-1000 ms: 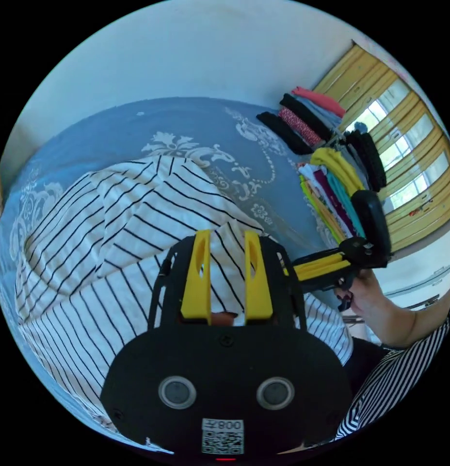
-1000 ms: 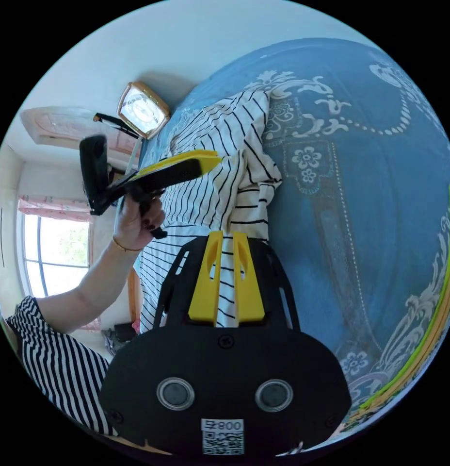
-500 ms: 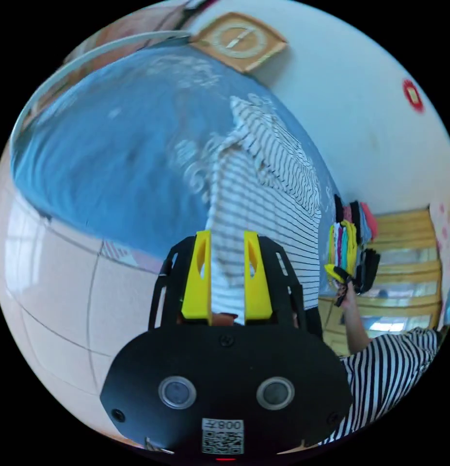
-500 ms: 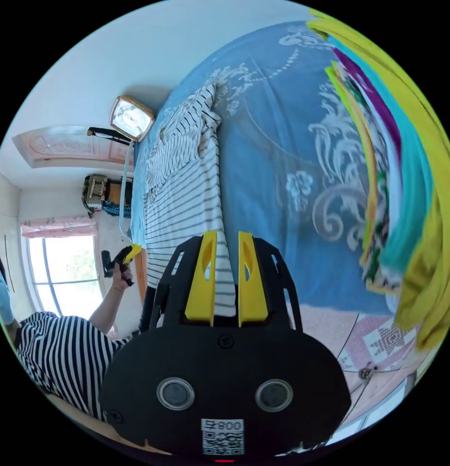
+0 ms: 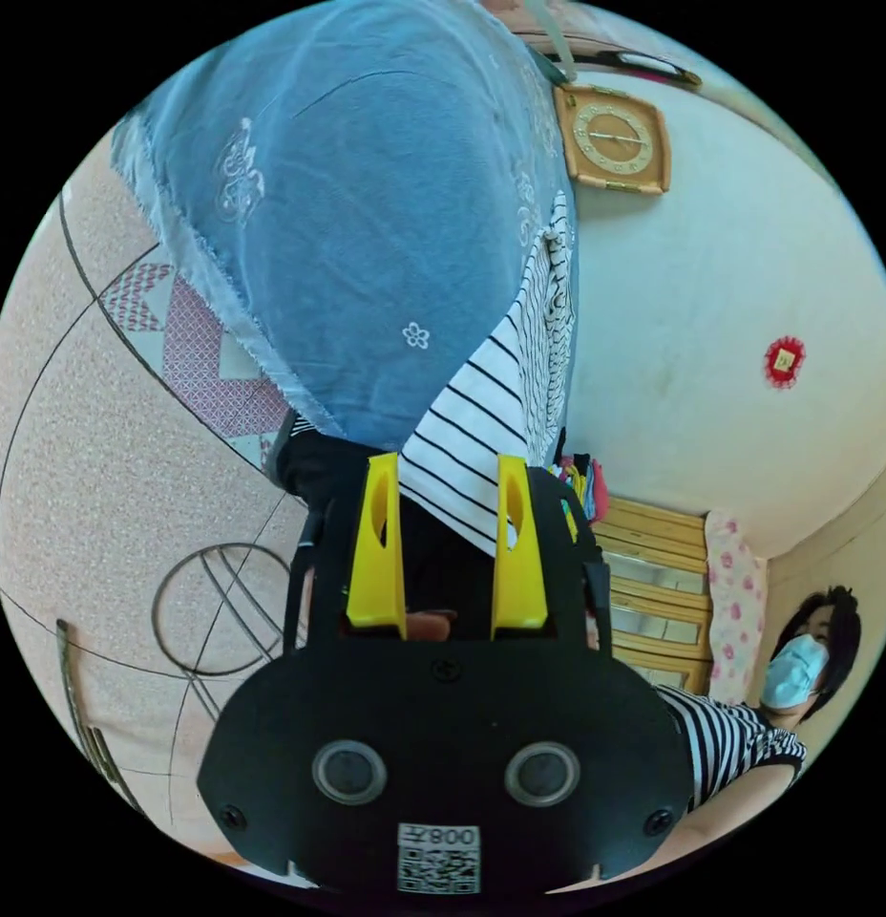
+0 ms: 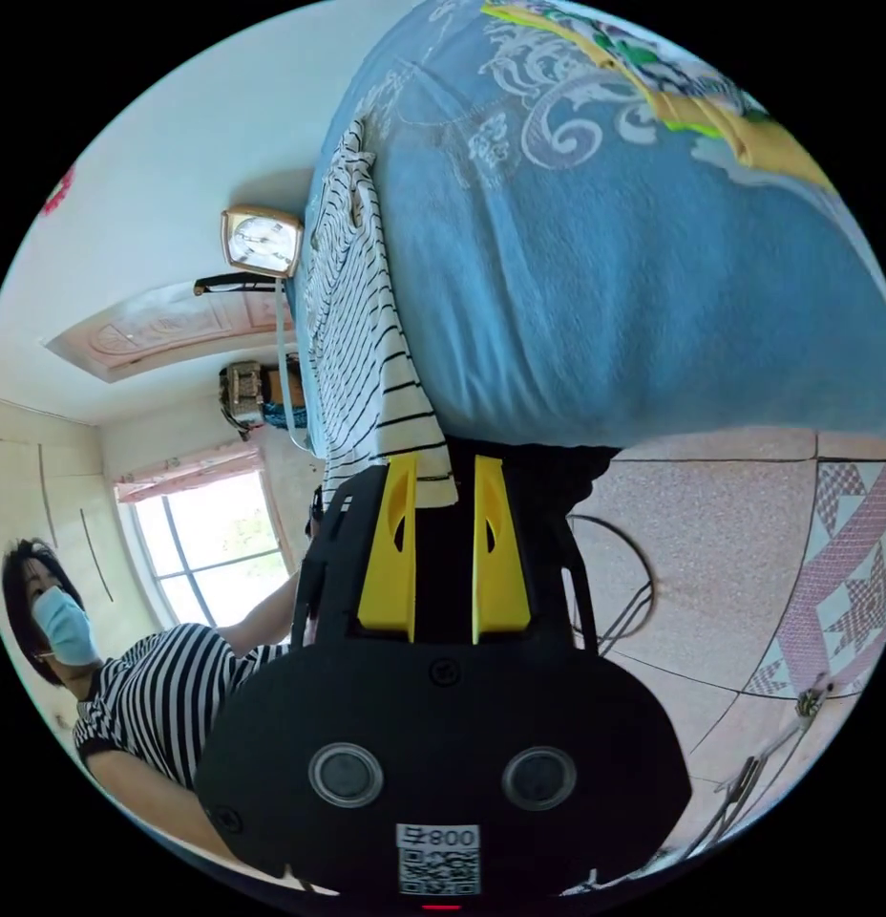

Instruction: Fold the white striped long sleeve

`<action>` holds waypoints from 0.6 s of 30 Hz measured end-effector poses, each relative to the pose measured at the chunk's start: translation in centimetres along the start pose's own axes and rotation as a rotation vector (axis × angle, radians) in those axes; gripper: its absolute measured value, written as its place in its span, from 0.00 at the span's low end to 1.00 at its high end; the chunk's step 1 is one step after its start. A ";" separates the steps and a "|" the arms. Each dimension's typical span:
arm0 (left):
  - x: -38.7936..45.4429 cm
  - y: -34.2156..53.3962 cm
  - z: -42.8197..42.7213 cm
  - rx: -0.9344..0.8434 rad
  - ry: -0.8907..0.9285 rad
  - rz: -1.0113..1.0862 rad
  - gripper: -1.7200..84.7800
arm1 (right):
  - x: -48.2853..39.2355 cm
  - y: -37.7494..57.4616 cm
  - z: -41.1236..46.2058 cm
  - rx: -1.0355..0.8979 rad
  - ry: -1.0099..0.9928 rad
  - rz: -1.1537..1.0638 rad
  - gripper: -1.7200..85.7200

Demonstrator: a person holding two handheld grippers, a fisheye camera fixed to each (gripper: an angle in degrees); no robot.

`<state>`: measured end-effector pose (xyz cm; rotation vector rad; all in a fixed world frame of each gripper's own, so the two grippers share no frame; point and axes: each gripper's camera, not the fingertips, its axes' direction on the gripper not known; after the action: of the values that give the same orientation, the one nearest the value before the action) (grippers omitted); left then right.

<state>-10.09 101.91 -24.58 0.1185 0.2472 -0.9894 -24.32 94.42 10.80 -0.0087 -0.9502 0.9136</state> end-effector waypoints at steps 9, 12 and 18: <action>-6.8 3.5 -6.6 0.098 0.148 -0.075 0.19 | 5.7 5.4 1.7 0.047 -0.204 0.091 0.12; -8.6 5.2 -9.0 0.132 0.187 -0.099 0.19 | 7.0 7.1 1.9 0.058 -0.230 0.102 0.13; -10.4 8.5 -11.7 0.080 0.317 -0.070 0.14 | 9.0 10.0 2.5 0.092 -0.356 0.110 0.11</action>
<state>-10.15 117.47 -33.33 0.3428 0.5049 -1.0487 -30.48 105.92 14.77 0.1867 -1.2456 1.0813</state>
